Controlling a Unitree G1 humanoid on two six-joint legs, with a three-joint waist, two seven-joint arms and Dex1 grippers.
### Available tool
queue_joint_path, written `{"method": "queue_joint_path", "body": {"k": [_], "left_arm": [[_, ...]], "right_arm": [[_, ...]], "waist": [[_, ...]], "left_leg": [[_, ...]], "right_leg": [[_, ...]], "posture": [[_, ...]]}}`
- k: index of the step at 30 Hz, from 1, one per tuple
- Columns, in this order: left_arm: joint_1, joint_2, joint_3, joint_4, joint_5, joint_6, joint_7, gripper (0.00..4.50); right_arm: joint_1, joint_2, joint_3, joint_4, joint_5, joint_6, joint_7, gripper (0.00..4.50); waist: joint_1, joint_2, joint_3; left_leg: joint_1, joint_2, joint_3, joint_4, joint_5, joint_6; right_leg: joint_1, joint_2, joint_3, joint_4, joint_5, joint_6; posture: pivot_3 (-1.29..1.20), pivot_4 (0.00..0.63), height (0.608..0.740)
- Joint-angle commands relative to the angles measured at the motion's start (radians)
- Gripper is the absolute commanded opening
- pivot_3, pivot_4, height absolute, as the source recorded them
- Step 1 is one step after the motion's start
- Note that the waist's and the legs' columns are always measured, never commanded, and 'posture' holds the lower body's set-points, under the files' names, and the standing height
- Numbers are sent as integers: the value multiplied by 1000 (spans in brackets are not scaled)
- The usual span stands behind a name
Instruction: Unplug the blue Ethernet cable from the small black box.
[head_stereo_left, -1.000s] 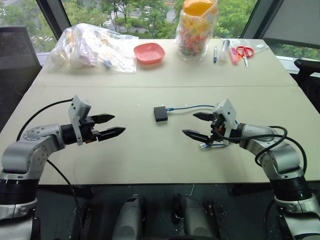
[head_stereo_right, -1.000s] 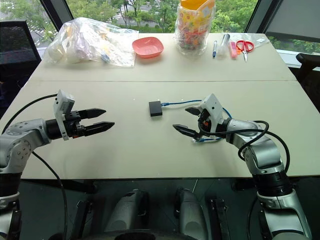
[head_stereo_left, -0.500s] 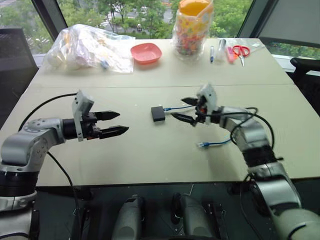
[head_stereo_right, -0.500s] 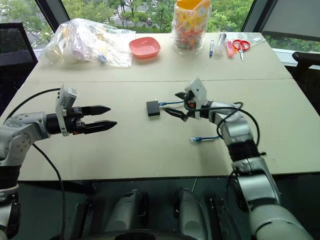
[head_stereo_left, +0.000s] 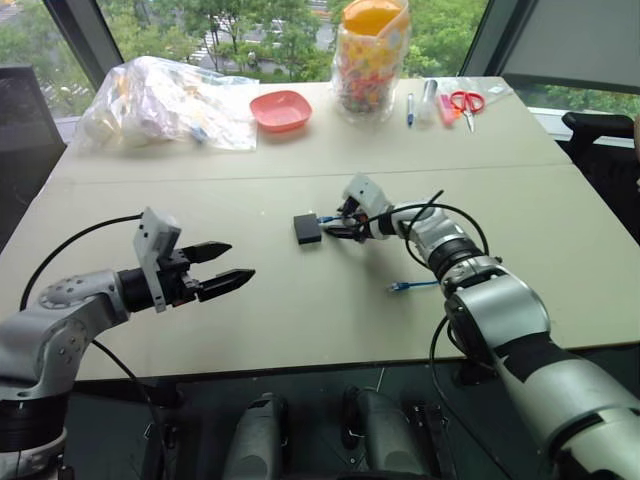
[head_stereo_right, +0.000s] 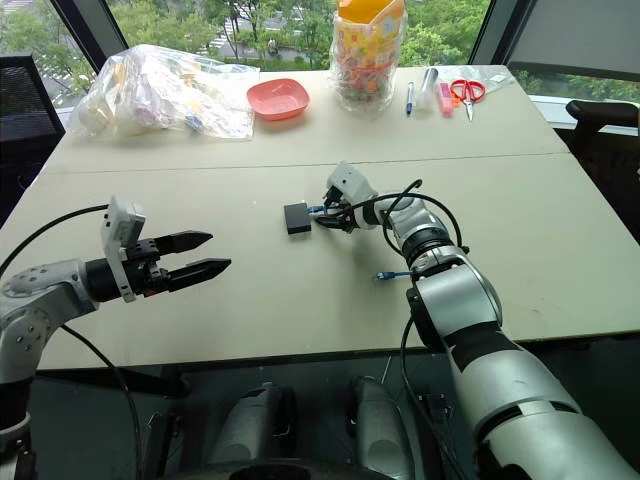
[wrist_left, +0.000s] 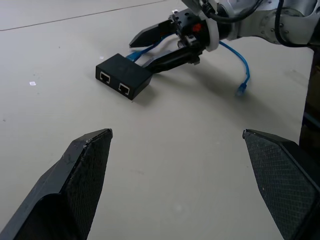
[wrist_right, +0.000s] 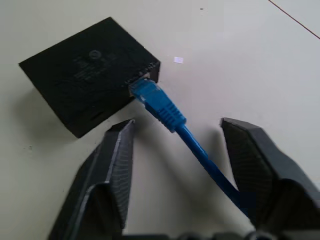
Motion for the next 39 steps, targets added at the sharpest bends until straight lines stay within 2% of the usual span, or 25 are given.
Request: {"method": "queue_joint_path", "body": {"k": [1, 3, 8, 10, 12, 13, 16, 18, 22, 24, 28, 33, 36, 39], "left_arm": [[7, 11, 31, -29, -17, -7, 12, 4371], [0, 15, 19, -14, -8, -14, 8, 4371], [-94, 23, -33, 128, 34, -63, -54, 4371], [-170, 26, -72, 238, 76, -106, -95, 4371], [-319, 10, -126, 419, 120, -152, -156, 4371], [-376, 3, -143, 487, 134, -168, -185, 4371], [-675, -71, -227, 862, 207, -239, -344, 4371], [-803, -113, -262, 1059, 273, -315, -399, 4371], [-996, -194, -238, 1350, 312, -388, -484, 4371], [-1054, -222, -224, 1438, 326, -415, -512, 4371], [-1138, -285, -194, 1546, 347, -455, -515, 4371], [-1170, -328, -174, 1598, 384, -488, -523, 4371], [-1176, -340, -161, 1611, 396, -492, -532, 3596], [-1179, -344, -157, 1614, 412, -493, -554, 2267]], "right_arm": [[-21, 40, 45, 5, -82, -62, 43, 1087], [-25, 44, 56, 4, -112, -91, 46, 54], [-35, 0, 91, -24, -201, -240, -88, 54], [-38, -29, 113, -53, -251, -329, -216, 54], [-28, -86, 143, -117, -317, -440, -360, 54], [-21, -106, 152, -140, -336, -479, -393, 54], [23, -199, 124, -312, -352, -592, -501, 54], [40, -233, 124, -392, -372, -616, -542, 54], [76, -256, 100, -532, -359, -600, -572, 54], [94, -262, 91, -588, -353, -581, -568, 54], [134, -269, 75, -694, -334, -537, -542, 54], [176, -271, 70, -781, -327, -490, -518, 54], [191, -268, 64, -820, -319, -464, -507, 0], [201, -265, 60, -847, -316, -443, -497, 0]], "waist": [[-1, 0, 0], [-2, 0, 0], [2, 0, 0], [4, 0, 0], [15, 1, 0], [16, 0, 1], [29, -1, 0], [25, -2, 0], [1, -2, 0], [-4, -2, 0], [-5, -3, 1], [1, -3, 1], [3, -3, 1], [3, -3, 1]], "left_leg": [[1, 3, 0, 0, 0, 0], [1, 5, 1, 0, 0, -1], [0, 6, 2, -1, 0, -1], [-1, 5, 4, -1, 1, -1], [-2, 3, 5, -1, 2, -3], [-4, 2, 6, -1, 3, -5], [-5, -2, 5, 0, 4, -5], [-7, -3, 5, 0, 4, -4], [-6, -4, 8, -1, 3, -2], [-6, -3, 8, -3, 3, -2], [-6, -3, 8, -3, 3, -2], [-5, -3, 7, -2, 3, -2], [-5, -3, 7, -2, 3, -2], [-5, -3, 7, -2, 3, -1]], "right_leg": [[0, 1, 0, 0, 0, -1], [0, 4, 2, 0, 1, -1], [-4, 6, 4, 1, 1, -2], [-6, 6, 5, 2, 1, -2], [-7, 5, 5, 3, 1, -2], [-8, 5, 5, 3, 1, -2], [-7, 4, 7, 2, 1, -2], [-8, 4, 7, 1, 3, 1], [-7, 4, 9, 1, 3, 5], [-9, 5, 9, 1, 2, 5], [-9, 5, 9, 2, 2, 5], [-8, 4, 10, 2, 2, 5], [-8, 4, 10, 3, 2, 5], [-9, 4, 10, 3, 2, 5]], "posture": [[0, 150, 740], [0, 150, 740], [0, 150, 740], [0, 150, 740], [0, 150, 740], [0, 150, 740], [0, 150, 740], [0, 150, 740], [0, 150, 740], [0, 150, 740], [0, 150, 740], [0, 150, 740], [0, 150, 740], [0, 150, 740]]}}
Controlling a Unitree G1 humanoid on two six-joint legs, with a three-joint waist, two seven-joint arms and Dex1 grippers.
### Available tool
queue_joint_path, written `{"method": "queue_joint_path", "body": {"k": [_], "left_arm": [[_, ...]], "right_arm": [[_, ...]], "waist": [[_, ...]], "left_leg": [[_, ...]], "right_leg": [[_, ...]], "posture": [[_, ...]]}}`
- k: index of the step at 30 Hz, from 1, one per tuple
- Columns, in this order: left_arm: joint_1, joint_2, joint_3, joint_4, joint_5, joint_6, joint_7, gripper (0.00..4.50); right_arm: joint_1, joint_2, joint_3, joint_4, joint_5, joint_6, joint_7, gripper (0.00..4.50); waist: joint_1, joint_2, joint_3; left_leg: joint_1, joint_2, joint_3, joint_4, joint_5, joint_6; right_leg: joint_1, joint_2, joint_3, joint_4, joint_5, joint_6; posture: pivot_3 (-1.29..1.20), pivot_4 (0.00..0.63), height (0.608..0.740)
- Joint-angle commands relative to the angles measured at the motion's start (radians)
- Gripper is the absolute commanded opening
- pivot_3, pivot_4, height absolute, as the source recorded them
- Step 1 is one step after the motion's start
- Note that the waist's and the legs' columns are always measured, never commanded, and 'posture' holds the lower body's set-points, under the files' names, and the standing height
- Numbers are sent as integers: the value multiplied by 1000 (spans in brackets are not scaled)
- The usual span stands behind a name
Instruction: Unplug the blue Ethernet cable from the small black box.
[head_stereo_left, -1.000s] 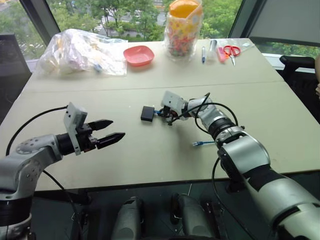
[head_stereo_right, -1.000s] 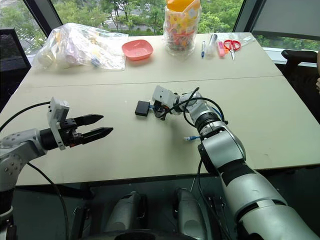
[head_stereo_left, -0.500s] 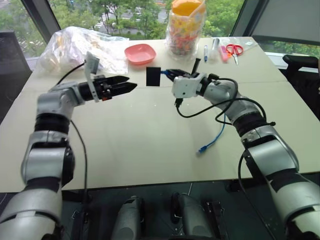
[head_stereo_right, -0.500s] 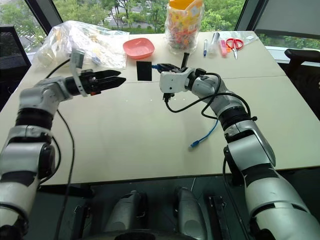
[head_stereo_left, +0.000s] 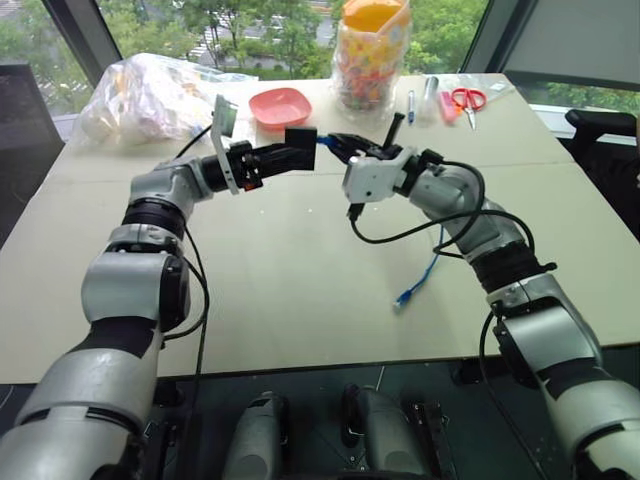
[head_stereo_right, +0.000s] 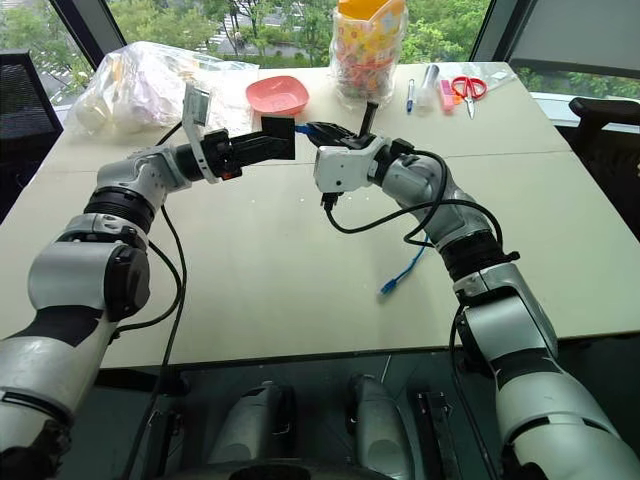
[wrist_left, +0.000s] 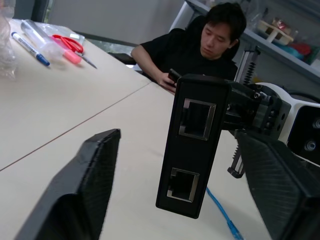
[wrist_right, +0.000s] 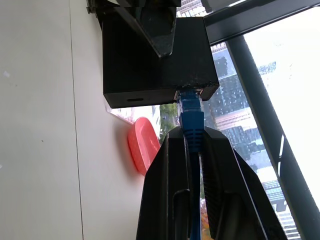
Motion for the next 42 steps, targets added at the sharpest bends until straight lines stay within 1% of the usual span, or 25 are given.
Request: {"method": "queue_joint_path", "body": {"k": [1, 4, 7, 9, 10, 12, 13, 15, 16, 17, 19, 21, 23, 26, 30, 33, 37, 42], "left_arm": [[-39, 3, 29, -12, 16, -15, -31, 1821], [-35, 8, 40, -14, 23, -6, -48, 535], [-29, 10, 49, -16, 33, -12, -37, 491], [-24, 8, 57, -18, 35, -11, -30, 491], [-20, 8, 62, -19, 34, -8, -30, 491], [-13, 10, 70, -25, 32, 1, -35, 491], [-9, 11, 78, -27, 27, 10, -38, 491], [-1, 14, 97, -31, 15, 32, -43, 491], [2, 15, 106, -33, 11, 44, -48, 491], [4, 14, 118, -38, 1, 65, -57, 491], [10, 8, 133, -53, -14, 109, -84, 491], [21, -1, 129, -76, -21, 150, -115, 491], [32, -11, 125, -106, -34, 194, -144, 491], [46, -19, 129, -155, -57, 253, -164, 491], [57, -31, 160, -210, -110, 321, -145, 491], [71, -37, 172, -262, -142, 374, -141, 491], [128, -47, 143, -384, -170, 444, -148, 491], [173, -48, 125, -463, -186, 474, -131, 491]], "right_arm": [[-7, -1, -34, -68, 29, 19, 5, 0], [0, 1, -30, -85, 29, 34, 17, 0], [9, 4, -29, -98, 46, 47, 43, 0], [24, 0, -30, -112, 62, 64, 71, 864], [44, -9, -36, -129, 62, 93, 80, 1137], [99, -20, -63, -185, 90, 168, 106, 2093], [146, -10, -95, -239, 154, 229, 131, 2629], [246, 60, -195, -383, 362, 423, 156, 2629], [284, 118, -253, -469, 506, 561, 151, 2629], [310, 187, -330, -558, 714, 718, 118, 2629], [348, 272, -429, -681, 1006, 931, 89, 2629], [379, 314, -459, -751, 1153, 1050, 80, 2629], [395, 351, -466, -788, 1244, 1126, 51, 2629], [406, 389, -457, -816, 1299, 1172, 13, 2629], [423, 430, -445, -834, 1348, 1204, -10, 2629], [429, 446, -438, -834, 1353, 1204, -20, 2629], [419, 454, -443, -802, 1335, 1177, -23, 2629], [394, 450, -448, -770, 1326, 1152, -17, 2629]], "waist": [[0, 0, 0], [1, 0, 0], [1, 0, 0], [1, 0, 0], [0, 0, 0], [1, 0, 0], [3, 0, 0], [7, -1, 0], [6, -1, 0], [6, -1, 0], [3, -1, 1], [5, -1, 1], [5, -1, 1], [5, -1, 1], [5, -1, 1], [5, -1, 1], [5, -1, 1], [5, -1, 1]], "left_leg": [[0, 0, 0, 0, 0, 0], [0, 0, 0, 0, 0, 0], [0, 0, 0, 0, 0, 0], [0, 0, 0, 0, 0, 0], [0, 0, 0, 0, 0, 0], [0, 0, -1, 0, 0, 0], [0, 0, -1, 0, 0, 0], [0, 0, -1, 0, 0, 0], [0, 0, -2, 0, 0, 0], [0, 0, -3, 0, 0, 0], [0, 1, -5, 1, 0, 0], [0, 2, -5, 2, 0, 0], [2, 4, -6, 3, 0, 0], [3, 5, -6, 3, 0, 0], [2, 6, -5, 2, 0, 0], [2, 5, -5, 2, 0, 0], [2, 5, -5, 2, 0, 0], [2, 5, -5, 2, 0, 0]], "right_leg": [[0, 0, 0, 0, 0, 0], [0, 0, 0, 0, 0, 0], [0, 0, 0, 0, 0, 0], [0, 0, 0, 0, 0, 0], [0, 0, 0, 0, 0, 0], [0, 0, 0, 0, 0, 0], [0, 0, 0, 0, 0, 0], [1, 0, 0, 0, 0, 0], [1, 0, -1, 0, 0, 0], [1, 0, 0, 0, 0, -1], [0, 0, 0, 2, 2, -3], [0, 0, 0, 3, 2, -3], [1, -1, 0, 4, 1, -2], [1, 0, 0, 4, 0, -3], [0, 0, 0, 4, -1, -4], [0, 0, 0, 4, 0, -2], [0, 0, 0, 3, 0, -2], [0, 0, 0, 3, 0, -2]], "posture": [[0, 150, 740], [0, 150, 740], [0, 150, 740], [0, 150, 740], [0, 150, 740], [0, 150, 740], [0, 150, 740], [0, 150, 740], [0, 150, 740], [0, 150, 740], [0, 150, 740], [0, 150, 740], [0, 150, 740], [0, 150, 740], [0, 150, 740], [0, 150, 740], [0, 150, 740], [0, 150, 740]]}}
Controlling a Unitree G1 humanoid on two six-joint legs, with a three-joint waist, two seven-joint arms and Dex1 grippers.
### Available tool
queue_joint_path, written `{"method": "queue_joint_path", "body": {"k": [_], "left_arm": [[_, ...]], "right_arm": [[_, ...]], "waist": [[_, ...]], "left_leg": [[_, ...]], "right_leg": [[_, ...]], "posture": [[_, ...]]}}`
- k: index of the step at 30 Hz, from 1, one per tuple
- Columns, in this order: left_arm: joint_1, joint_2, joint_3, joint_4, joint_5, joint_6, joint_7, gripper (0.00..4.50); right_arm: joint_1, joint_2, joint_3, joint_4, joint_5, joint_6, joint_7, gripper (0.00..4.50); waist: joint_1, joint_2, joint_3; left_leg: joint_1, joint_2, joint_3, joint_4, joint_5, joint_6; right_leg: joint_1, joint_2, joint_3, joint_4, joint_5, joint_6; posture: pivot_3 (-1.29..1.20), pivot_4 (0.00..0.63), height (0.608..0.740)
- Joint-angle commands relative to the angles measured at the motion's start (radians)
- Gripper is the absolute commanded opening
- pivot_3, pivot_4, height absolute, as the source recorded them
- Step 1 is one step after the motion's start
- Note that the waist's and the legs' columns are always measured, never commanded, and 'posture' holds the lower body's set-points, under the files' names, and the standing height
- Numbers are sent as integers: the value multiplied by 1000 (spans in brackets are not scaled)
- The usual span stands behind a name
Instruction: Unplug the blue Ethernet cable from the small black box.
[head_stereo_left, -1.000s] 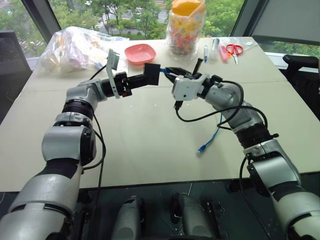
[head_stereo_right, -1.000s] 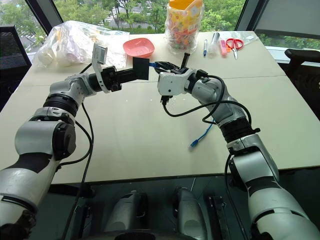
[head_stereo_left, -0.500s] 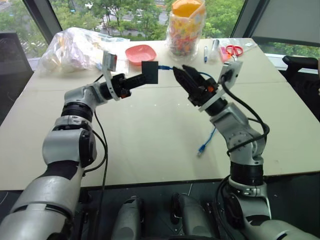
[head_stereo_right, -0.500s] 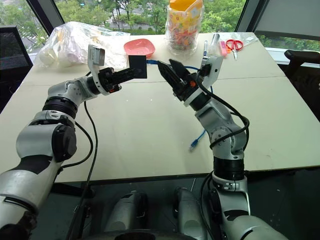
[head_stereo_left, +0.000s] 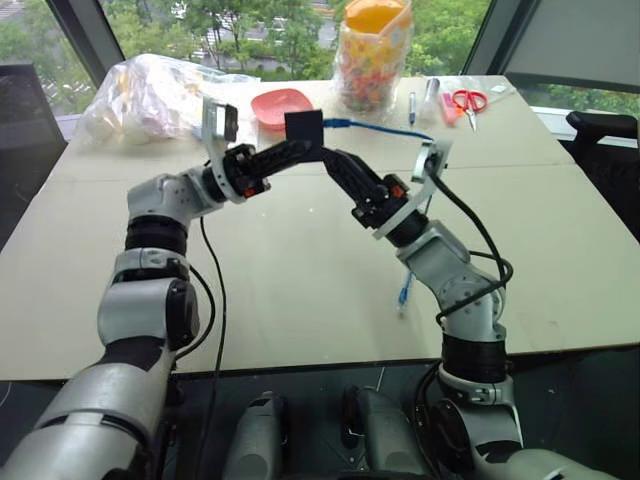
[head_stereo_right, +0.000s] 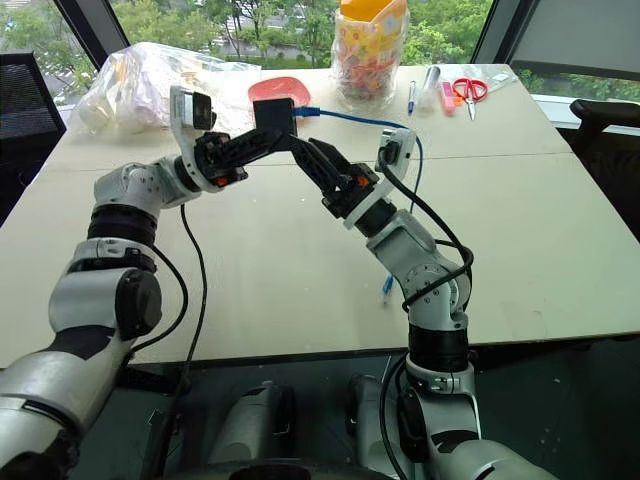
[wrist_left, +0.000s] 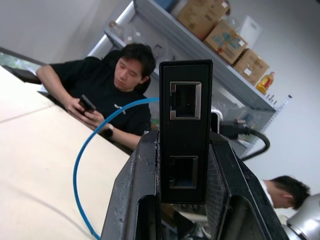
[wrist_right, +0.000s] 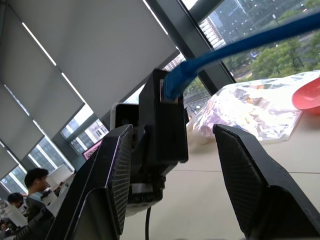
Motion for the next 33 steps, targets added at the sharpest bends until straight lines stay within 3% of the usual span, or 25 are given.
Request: {"method": "queue_joint_path", "body": {"k": [1, 24, 27, 30, 33], "left_arm": [[-6, 5, -2, -76, -36, 18, 10, 491], [29, 5, -37, -131, -66, 27, 25, 491], [31, 4, -39, -135, -67, 29, 25, 491], [34, 4, -41, -139, -68, 29, 26, 491], [35, 4, -44, -140, -68, 28, 27, 491]], "right_arm": [[-35, 0, -8, -4, 2, -30, 9, 2629], [-51, 5, 0, 12, 11, -49, 25, 2629], [-53, 13, 1, 9, 14, -59, 35, 1686], [-54, 19, 3, 7, 16, -62, 41, 247], [-57, 24, 0, 12, 23, -61, 44, 64]], "waist": [[0, 0, 0], [0, 0, 0], [0, 0, 0], [0, 0, 0], [0, 0, 0]], "left_leg": [[0, 0, 0, 0, 0, 0], [0, 0, 0, 0, 0, 0], [0, 0, 0, 0, 0, 0], [0, 0, 0, 0, 0, 0], [0, 0, 0, 0, 0, 0]], "right_leg": [[0, 0, 0, 0, 0, 0], [0, 0, 0, -1, -1, -2], [0, 0, 0, -1, -1, -2], [0, 0, 0, -1, -2, -2], [0, 0, 0, -1, -2, -2]], "posture": [[0, 150, 740], [0, 150, 740], [0, 150, 740], [0, 150, 740], [0, 150, 740]]}}
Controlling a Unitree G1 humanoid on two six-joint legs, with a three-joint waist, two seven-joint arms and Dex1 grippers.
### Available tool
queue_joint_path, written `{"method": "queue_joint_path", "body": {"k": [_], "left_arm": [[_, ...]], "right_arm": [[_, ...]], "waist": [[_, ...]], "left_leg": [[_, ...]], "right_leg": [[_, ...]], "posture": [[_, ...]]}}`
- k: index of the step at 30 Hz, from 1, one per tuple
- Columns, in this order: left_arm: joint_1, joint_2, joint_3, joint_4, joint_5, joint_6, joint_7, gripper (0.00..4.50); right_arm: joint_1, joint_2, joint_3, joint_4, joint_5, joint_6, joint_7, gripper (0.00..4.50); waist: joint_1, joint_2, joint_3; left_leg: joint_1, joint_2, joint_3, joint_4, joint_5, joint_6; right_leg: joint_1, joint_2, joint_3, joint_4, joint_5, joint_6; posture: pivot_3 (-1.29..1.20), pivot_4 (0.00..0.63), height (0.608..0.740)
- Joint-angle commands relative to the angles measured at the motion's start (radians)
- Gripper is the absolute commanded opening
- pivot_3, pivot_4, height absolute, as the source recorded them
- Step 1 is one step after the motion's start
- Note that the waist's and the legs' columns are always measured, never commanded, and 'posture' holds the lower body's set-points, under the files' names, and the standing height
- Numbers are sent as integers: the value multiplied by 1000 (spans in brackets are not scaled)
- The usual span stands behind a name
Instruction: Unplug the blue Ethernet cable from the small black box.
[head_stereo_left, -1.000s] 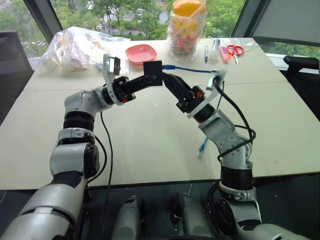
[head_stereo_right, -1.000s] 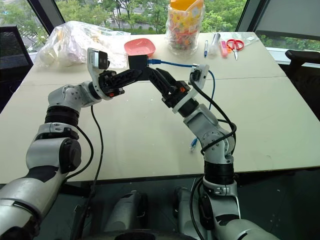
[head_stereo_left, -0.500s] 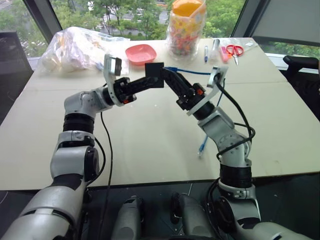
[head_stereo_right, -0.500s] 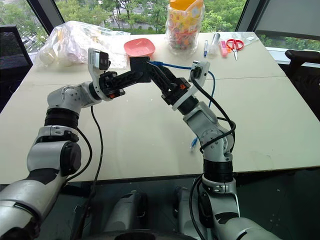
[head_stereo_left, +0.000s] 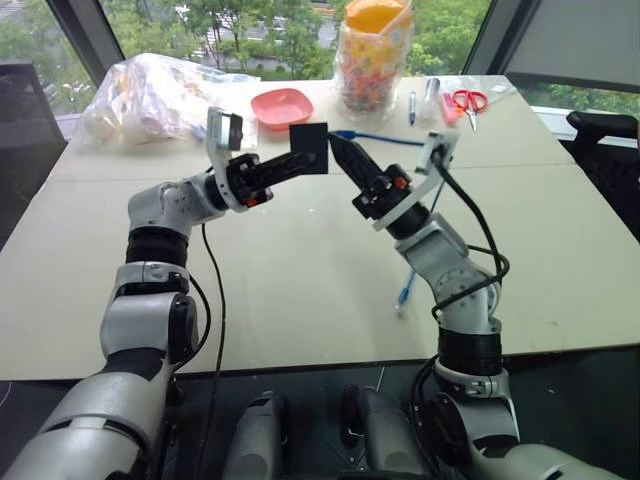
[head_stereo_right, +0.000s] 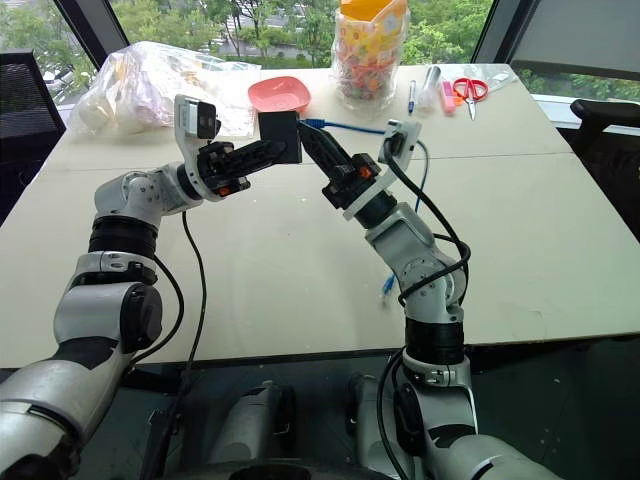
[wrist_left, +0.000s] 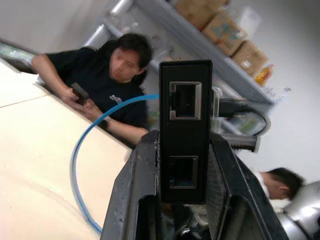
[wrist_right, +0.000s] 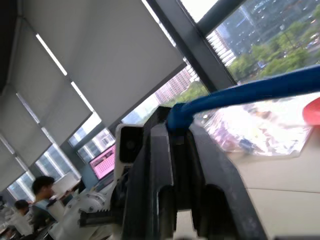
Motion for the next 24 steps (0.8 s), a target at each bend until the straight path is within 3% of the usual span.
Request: {"method": "queue_joint_path", "body": {"k": [1, 9, 15, 20, 24], "left_arm": [[-4, 3, -11, -37, -18, 2, -5, 491], [13, 12, -3, -53, -24, -1, 13, 491], [19, 82, 69, -30, -56, -12, 67, 491], [36, 94, 79, -58, -73, -12, 87, 491], [70, 32, 32, -114, 32, -192, 219, 491]], "right_arm": [[-30, 16, -5, -10, 25, -15, 4, 64], [-46, 51, -78, 32, 60, -48, -62, 64], [-77, -17, -205, 112, 75, -107, -125, 64], [-92, -51, -223, 141, 78, -104, -122, 64], [-107, -96, -187, 194, 8, -84, -126, 64]], "waist": [[0, 0, 0], [0, 0, 0], [3, 0, 0], [1, 0, 0], [1, 0, 0]], "left_leg": [[0, 0, 0, 0, 0, 0], [0, 0, 0, 0, 0, 0], [0, 0, 0, 0, 0, 0], [-2, 0, 0, -1, -1, 1], [-2, 0, 1, -2, -1, 1]], "right_leg": [[0, 0, 0, 0, 0, 0], [0, 0, 0, 0, 0, 0], [0, 0, 0, 0, 0, 0], [-1, 0, 0, -3, 0, 0], [-1, 0, 0, -3, 2, 2]], "posture": [[0, 150, 740], [0, 150, 740], [0, 150, 740], [0, 150, 740], [0, 150, 740]]}}
